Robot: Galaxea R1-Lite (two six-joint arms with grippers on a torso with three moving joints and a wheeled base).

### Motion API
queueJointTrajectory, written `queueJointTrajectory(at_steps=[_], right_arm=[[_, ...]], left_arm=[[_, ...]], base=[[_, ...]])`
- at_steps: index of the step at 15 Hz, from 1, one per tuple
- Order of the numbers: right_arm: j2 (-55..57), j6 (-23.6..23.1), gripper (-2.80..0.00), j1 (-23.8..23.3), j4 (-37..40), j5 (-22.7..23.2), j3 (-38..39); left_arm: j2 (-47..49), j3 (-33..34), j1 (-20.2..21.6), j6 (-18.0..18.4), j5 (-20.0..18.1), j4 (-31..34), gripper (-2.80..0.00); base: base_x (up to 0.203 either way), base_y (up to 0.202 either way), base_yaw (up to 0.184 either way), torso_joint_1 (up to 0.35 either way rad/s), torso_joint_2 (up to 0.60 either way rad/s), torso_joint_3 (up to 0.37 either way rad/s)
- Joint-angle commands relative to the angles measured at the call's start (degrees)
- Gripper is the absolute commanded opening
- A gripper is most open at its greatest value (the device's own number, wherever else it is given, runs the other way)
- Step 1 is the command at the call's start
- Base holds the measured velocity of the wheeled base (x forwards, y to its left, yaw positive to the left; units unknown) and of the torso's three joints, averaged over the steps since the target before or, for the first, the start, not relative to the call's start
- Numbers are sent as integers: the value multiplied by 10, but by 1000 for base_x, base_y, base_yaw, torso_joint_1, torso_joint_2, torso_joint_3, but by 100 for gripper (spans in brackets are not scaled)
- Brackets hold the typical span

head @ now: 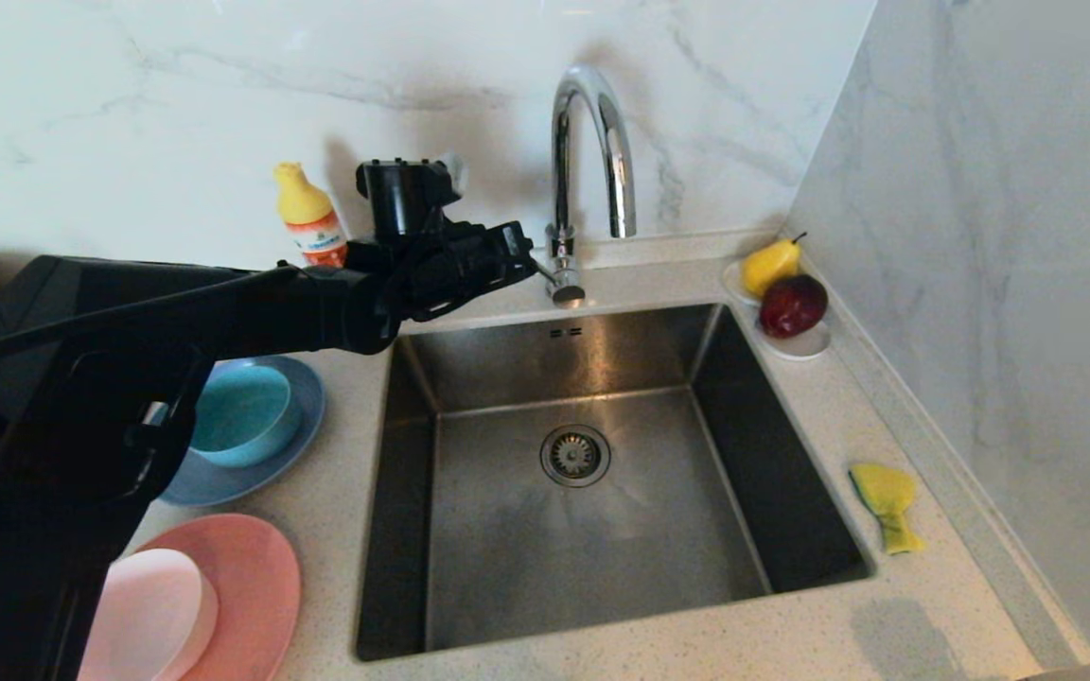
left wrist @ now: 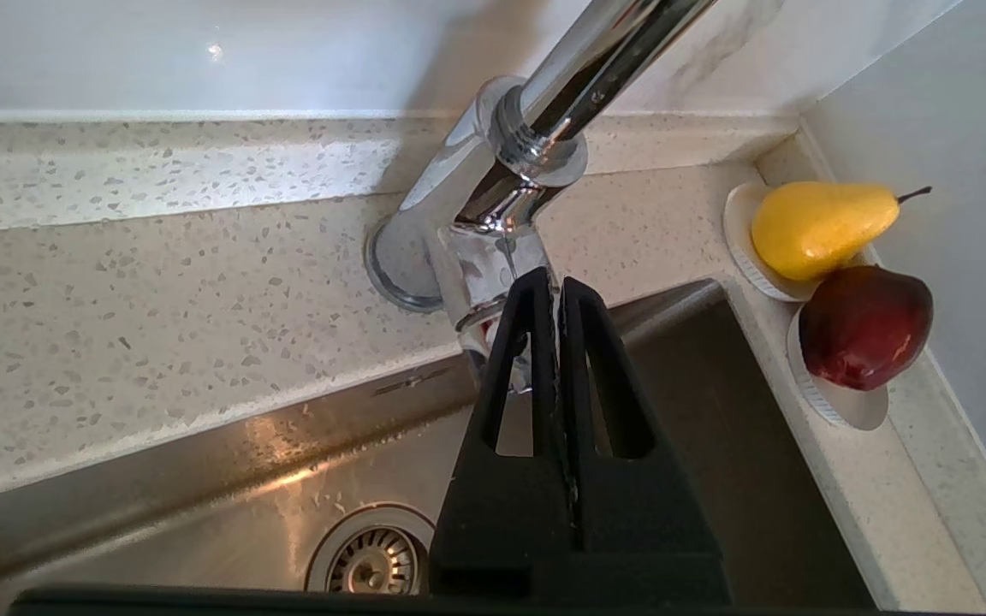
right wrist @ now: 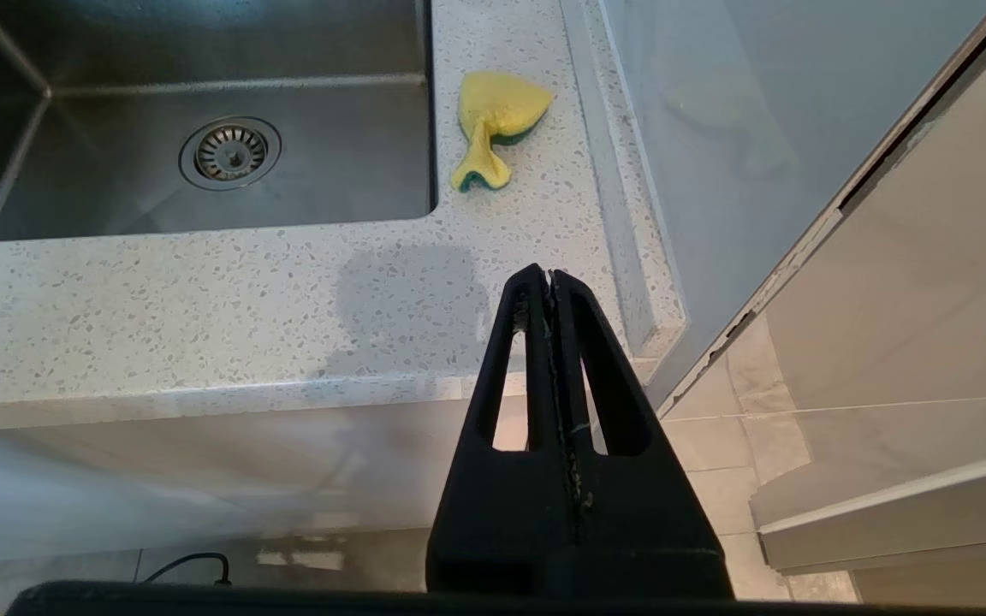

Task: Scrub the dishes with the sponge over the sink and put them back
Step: Turn on the faucet

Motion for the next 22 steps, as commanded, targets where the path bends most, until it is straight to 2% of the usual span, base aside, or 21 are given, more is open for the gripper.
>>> queueJointTrajectory(at_steps=[1, 12, 15, 19, 22], right_arm=[[0, 0, -280, 0, 0, 0, 0], [0, 0, -280, 0, 0, 0, 0], [0, 0, -280, 0, 0, 0, 0], [0, 0, -280, 0, 0, 0, 0], [0, 0, -280, 0, 0, 0, 0]], left_arm=[[8, -1, 0, -1, 0, -2, -280], [15, 0, 3, -2, 0, -1, -280], [13, 4, 2, -33, 1, 5, -280], [4, 14, -3, -37, 2, 10, -280], [-18, 27, -3, -37, 2, 37, -280]], base=[[0, 0, 0, 0, 0, 0], [0, 0, 0, 0, 0, 0], [0, 0, 0, 0, 0, 0], [0, 0, 0, 0, 0, 0], [0, 0, 0, 0, 0, 0]])
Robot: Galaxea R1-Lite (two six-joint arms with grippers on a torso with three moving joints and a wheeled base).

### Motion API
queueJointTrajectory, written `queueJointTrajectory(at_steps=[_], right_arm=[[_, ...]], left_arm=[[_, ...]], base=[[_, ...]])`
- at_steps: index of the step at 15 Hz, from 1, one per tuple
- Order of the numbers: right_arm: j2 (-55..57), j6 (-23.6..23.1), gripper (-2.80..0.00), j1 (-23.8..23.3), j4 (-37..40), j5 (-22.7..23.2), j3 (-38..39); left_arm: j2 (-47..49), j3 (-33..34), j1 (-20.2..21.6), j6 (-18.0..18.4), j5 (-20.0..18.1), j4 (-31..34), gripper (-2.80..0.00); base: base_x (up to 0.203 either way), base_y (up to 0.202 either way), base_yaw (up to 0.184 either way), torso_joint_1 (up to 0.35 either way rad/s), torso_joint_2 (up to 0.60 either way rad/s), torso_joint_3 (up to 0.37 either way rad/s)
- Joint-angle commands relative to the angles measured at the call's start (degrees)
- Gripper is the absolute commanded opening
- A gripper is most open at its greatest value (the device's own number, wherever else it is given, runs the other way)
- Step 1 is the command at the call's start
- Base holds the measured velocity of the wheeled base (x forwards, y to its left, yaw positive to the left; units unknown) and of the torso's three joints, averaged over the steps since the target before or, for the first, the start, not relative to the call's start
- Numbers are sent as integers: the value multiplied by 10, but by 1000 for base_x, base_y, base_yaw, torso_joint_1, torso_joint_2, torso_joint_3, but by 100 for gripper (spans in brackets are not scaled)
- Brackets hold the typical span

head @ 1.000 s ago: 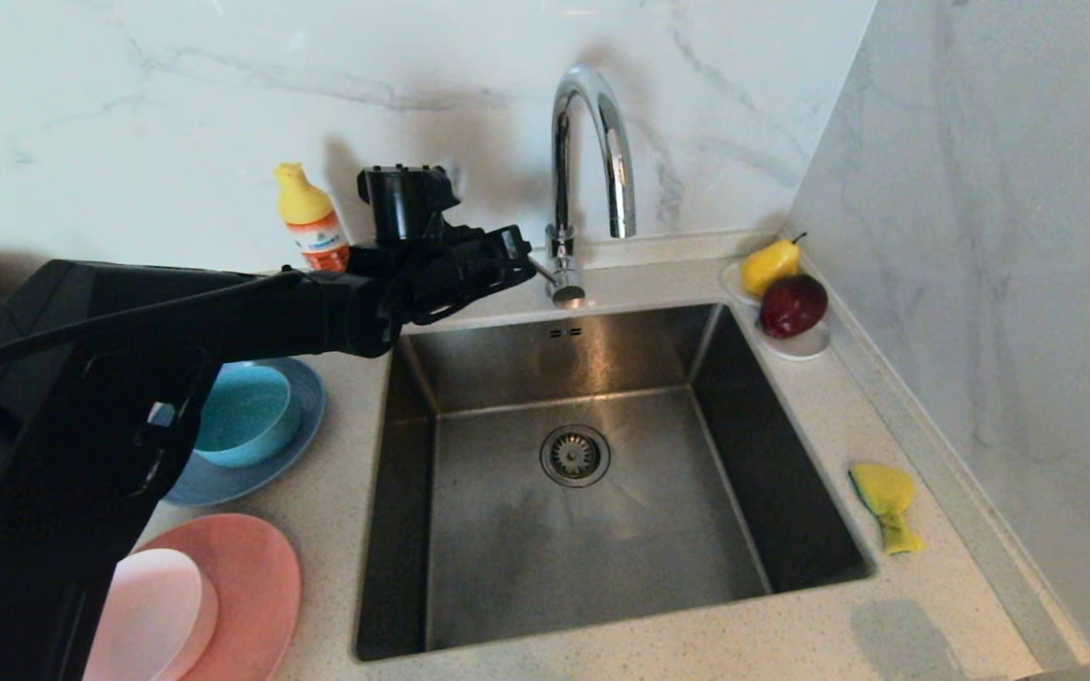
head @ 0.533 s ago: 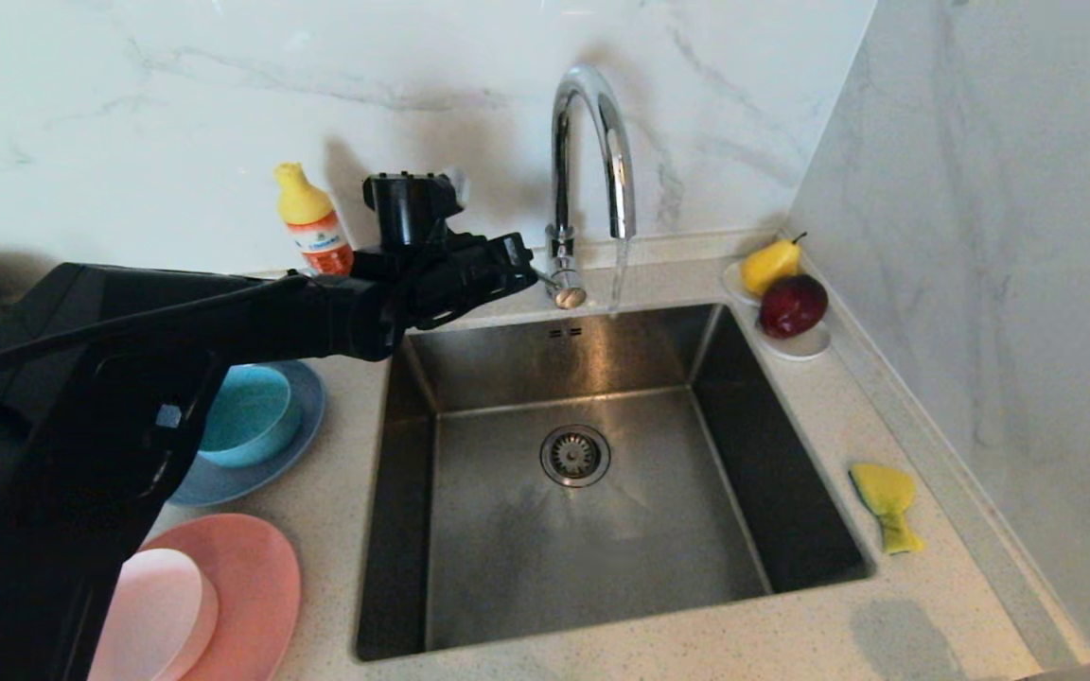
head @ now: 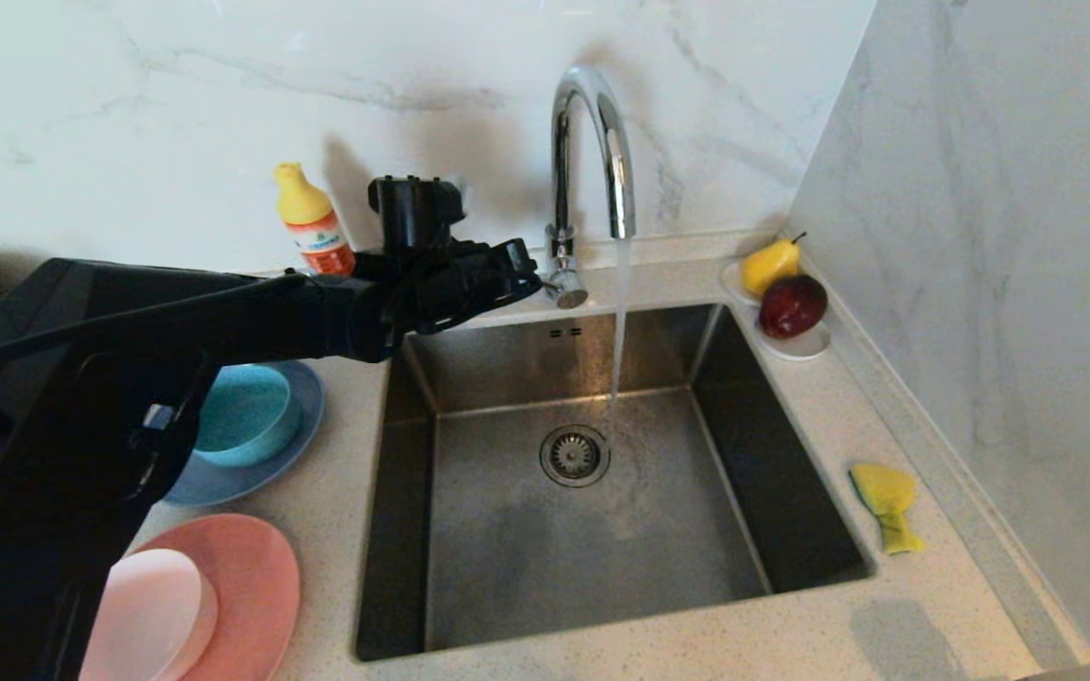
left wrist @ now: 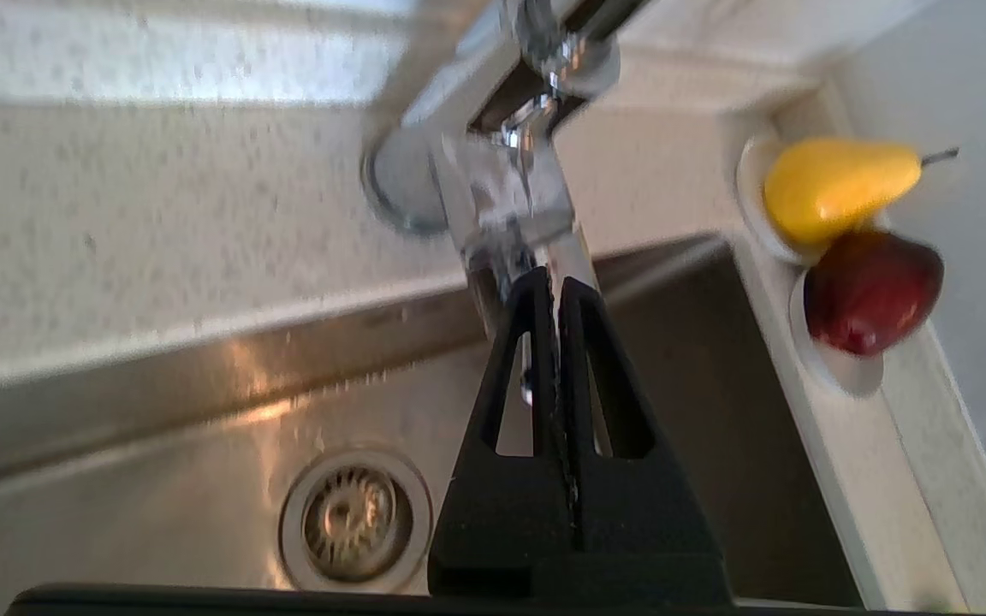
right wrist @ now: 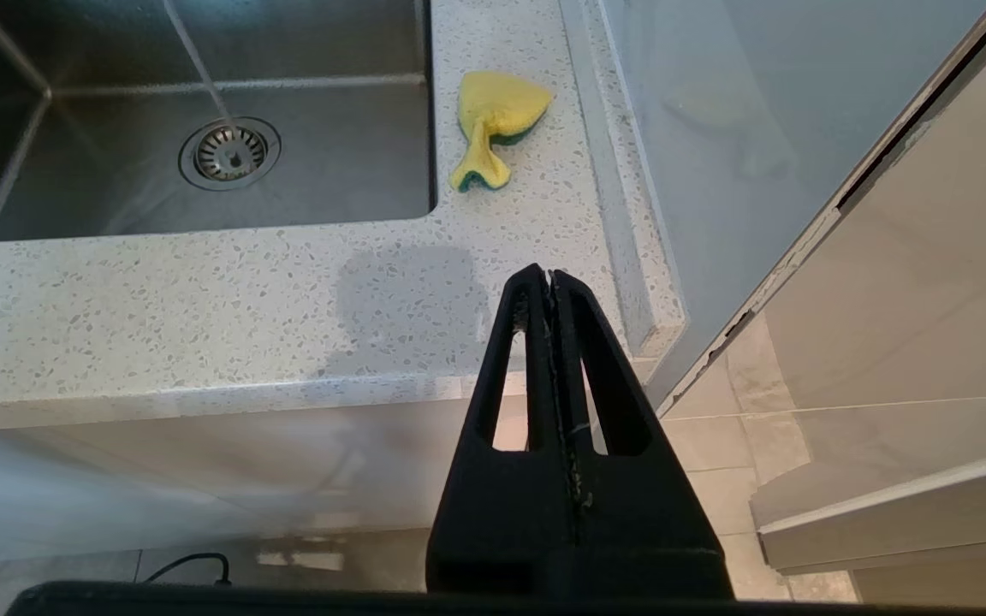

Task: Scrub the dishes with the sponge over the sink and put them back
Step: Turn on the faucet

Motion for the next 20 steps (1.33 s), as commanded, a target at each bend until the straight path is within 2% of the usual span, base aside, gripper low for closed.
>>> queueJointTrajectory(at_steps=[1, 5, 8, 11, 13, 15, 17, 20], right_arm=[[0, 0, -280, 0, 0, 0, 0], [0, 0, -280, 0, 0, 0, 0], [0, 0, -280, 0, 0, 0, 0], [0, 0, -280, 0, 0, 0, 0], [0, 0, -280, 0, 0, 0, 0], [0, 0, -280, 0, 0, 0, 0], [0, 0, -280, 0, 0, 0, 0], [0, 0, -280, 0, 0, 0, 0]], left_arm=[[-23, 16, 1, -1, -1, 19, -280], [-38, 60, -1, 3, -3, 20, -280], [-47, 45, 2, 3, 2, 15, -280], [-98, 37, 25, 3, 4, 16, -280], [-144, 44, 27, 5, 28, 16, -280], [-202, 51, 26, 6, 76, 21, -280], [-274, 86, 26, 15, 107, 24, -280], [-407, 170, 23, 66, 135, 38, -280]], base=[[0, 0, 0, 0, 0, 0], [0, 0, 0, 0, 0, 0], [0, 0, 0, 0, 0, 0], [0, 0, 0, 0, 0, 0], [0, 0, 0, 0, 0, 0], [0, 0, 0, 0, 0, 0], [0, 0, 0, 0, 0, 0], [0, 0, 0, 0, 0, 0]])
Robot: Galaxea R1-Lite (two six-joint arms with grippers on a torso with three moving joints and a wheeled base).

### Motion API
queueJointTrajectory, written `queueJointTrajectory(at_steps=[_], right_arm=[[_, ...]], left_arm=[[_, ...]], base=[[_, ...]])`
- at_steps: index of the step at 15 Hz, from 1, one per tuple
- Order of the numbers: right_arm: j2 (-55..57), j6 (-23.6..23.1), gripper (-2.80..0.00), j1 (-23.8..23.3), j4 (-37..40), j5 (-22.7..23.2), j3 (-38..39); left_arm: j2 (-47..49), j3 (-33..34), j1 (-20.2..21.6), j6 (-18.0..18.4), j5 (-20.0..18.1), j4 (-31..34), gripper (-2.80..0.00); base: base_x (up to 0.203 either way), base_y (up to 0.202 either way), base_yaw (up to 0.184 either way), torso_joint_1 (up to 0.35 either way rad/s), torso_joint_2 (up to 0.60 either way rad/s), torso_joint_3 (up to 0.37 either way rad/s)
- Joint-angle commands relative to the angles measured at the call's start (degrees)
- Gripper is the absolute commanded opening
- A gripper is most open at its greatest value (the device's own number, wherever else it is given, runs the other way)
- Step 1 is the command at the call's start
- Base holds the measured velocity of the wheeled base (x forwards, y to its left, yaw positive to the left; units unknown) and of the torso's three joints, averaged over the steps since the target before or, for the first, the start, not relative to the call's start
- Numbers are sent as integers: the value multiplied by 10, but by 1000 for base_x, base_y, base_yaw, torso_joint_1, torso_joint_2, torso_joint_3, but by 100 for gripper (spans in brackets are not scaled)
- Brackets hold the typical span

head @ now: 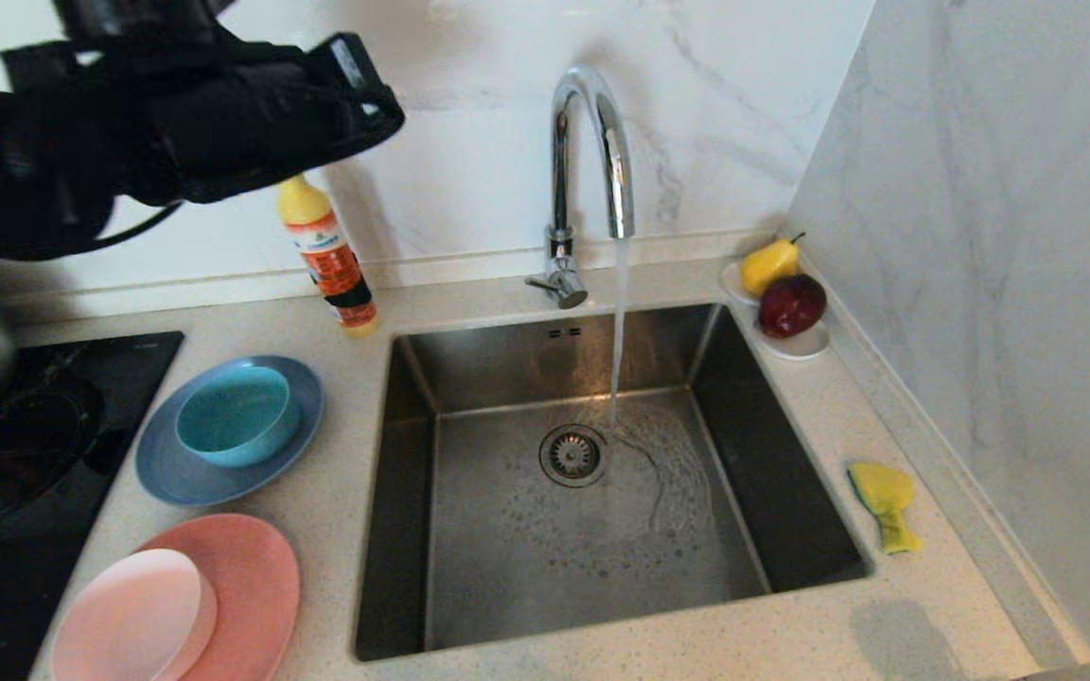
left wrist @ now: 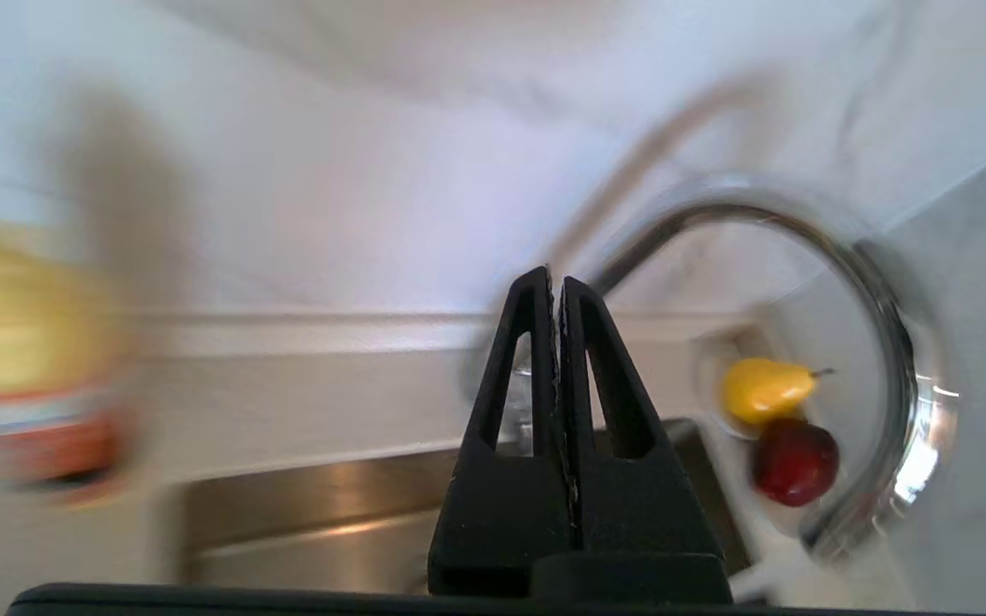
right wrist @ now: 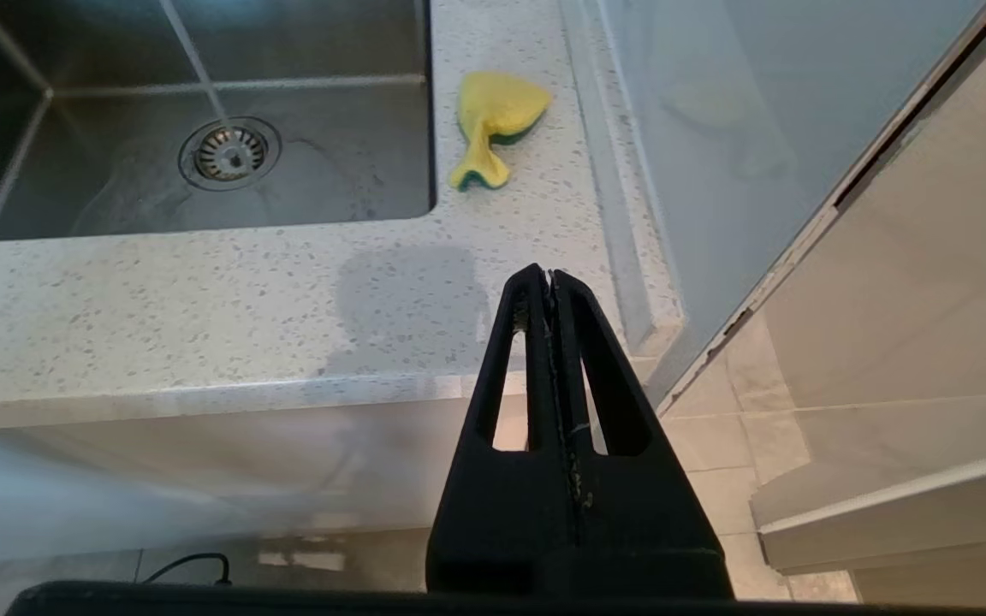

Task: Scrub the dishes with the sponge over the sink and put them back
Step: Turn on the faucet

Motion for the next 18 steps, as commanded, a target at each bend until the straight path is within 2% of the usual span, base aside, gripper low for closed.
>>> queueJointTrajectory(at_steps=[1, 4, 8, 11, 14, 18], right_arm=[[0, 0, -280, 0, 0, 0, 0], [0, 0, -280, 0, 0, 0, 0], [0, 0, -280, 0, 0, 0, 0], [0, 0, -280, 0, 0, 0, 0], [0, 0, -280, 0, 0, 0, 0], [0, 0, -280, 0, 0, 0, 0]], left_arm=[[-146, 73, -1, 41, 33, 10, -280], [-263, 184, 1, 99, 129, 15, -280], [-432, 348, 23, 135, 211, 15, -280], [-569, 459, 100, 139, 227, 15, -280], [-697, 569, 158, 145, 217, 18, -280], [-836, 732, 197, 152, 185, 20, -280]], base=[[0, 0, 0, 0, 0, 0], [0, 0, 0, 0, 0, 0], [0, 0, 0, 0, 0, 0], [0, 0, 0, 0, 0, 0], [0, 0, 0, 0, 0, 0], [0, 0, 0, 0, 0, 0]])
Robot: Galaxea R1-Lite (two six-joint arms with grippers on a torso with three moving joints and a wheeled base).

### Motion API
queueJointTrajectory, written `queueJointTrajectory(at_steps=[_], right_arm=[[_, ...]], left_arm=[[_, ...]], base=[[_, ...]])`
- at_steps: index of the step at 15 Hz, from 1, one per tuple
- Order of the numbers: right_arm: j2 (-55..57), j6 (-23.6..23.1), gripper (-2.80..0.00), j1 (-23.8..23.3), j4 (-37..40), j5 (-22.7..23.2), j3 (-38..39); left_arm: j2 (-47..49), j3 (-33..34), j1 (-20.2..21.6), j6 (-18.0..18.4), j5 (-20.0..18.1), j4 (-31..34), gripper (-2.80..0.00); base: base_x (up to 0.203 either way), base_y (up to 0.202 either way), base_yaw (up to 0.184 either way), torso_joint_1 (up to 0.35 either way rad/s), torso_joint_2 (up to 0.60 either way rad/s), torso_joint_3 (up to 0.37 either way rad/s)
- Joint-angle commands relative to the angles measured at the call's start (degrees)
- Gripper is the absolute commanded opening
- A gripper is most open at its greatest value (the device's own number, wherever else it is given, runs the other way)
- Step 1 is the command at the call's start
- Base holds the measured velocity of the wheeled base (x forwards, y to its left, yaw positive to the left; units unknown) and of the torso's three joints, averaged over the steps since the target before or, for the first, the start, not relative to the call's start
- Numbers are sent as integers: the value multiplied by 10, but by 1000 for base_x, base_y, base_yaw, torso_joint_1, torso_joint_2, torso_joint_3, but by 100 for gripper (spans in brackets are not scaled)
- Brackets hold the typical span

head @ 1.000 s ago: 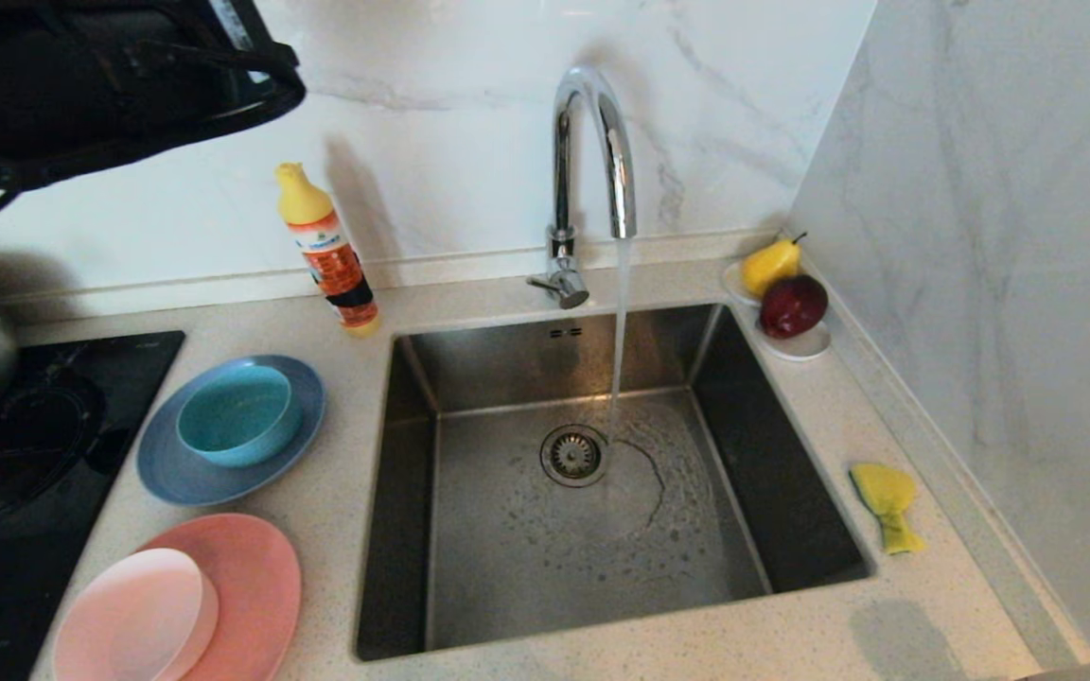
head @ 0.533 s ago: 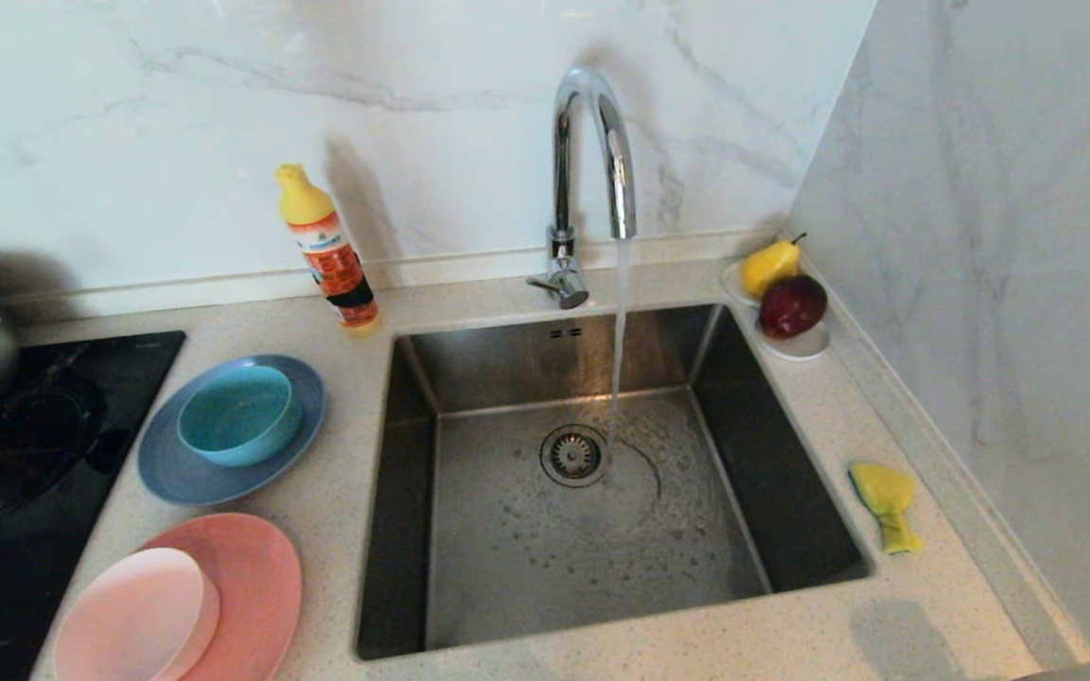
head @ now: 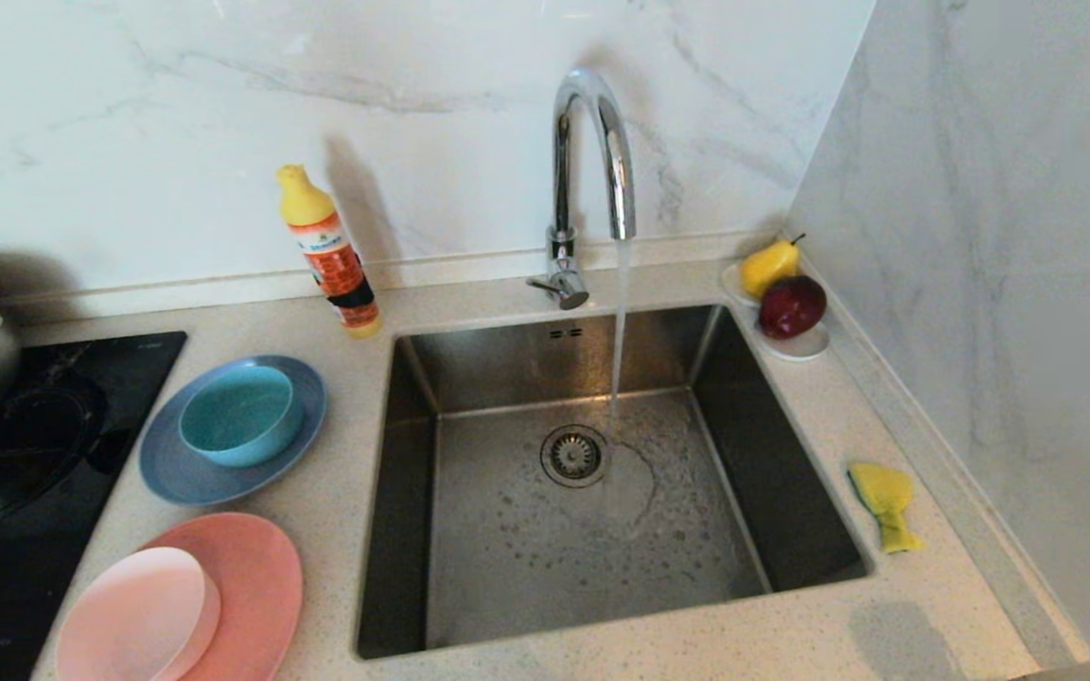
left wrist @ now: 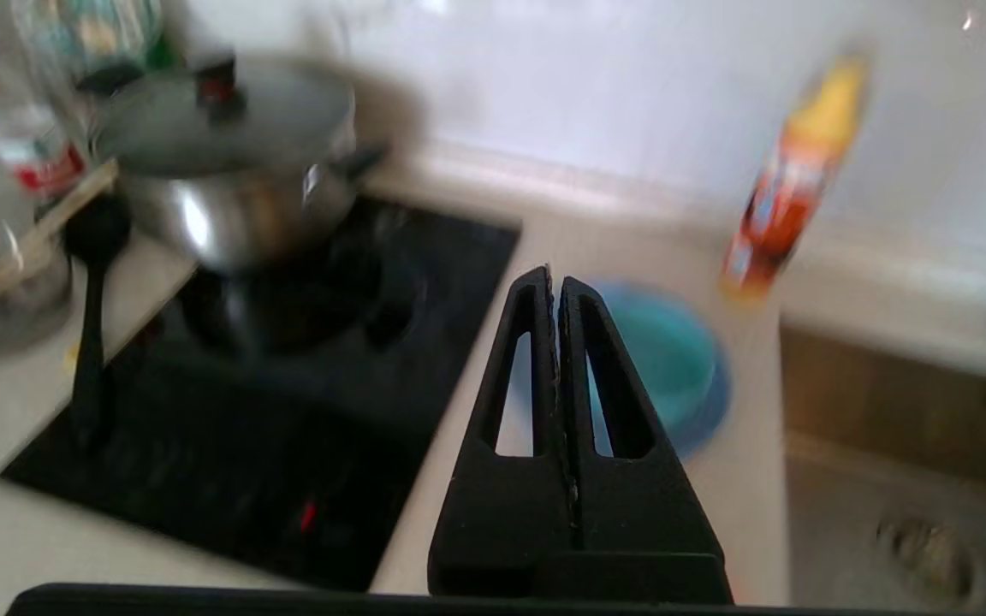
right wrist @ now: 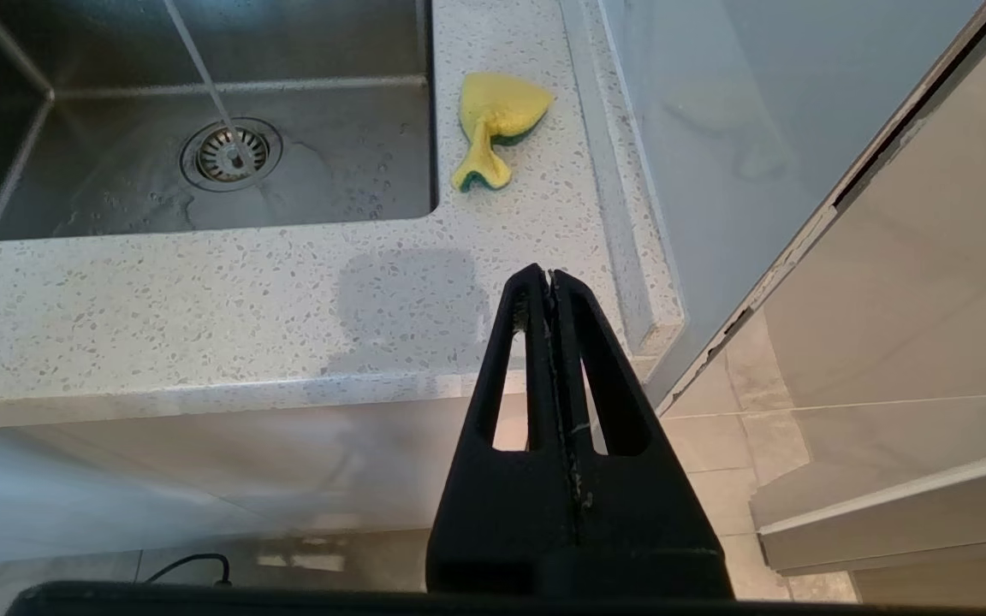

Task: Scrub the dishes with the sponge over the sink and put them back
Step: Turn on the faucet

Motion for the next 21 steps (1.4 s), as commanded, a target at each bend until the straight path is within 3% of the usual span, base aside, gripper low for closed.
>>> queueJointTrajectory(at_steps=[1, 4, 6, 9, 21], right_arm=[[0, 0, -280, 0, 0, 0, 0], [0, 0, -280, 0, 0, 0, 0], [0, 0, -280, 0, 0, 0, 0], [0, 0, -280, 0, 0, 0, 0], [0, -1, -280, 0, -4, 0, 1]], left_arm=[[-119, 108, 16, 11, -33, -2, -280], [-207, 214, 21, 40, -101, 12, -280], [-250, 259, 23, 56, -194, 76, -280], [-252, 282, 22, 56, -263, 97, -280], [-251, 283, 22, 49, -257, 92, -280]], base=[[0, 0, 0, 0, 0, 0], [0, 0, 0, 0, 0, 0], [0, 0, 0, 0, 0, 0], [0, 0, 0, 0, 0, 0], [0, 0, 0, 0, 0, 0]])
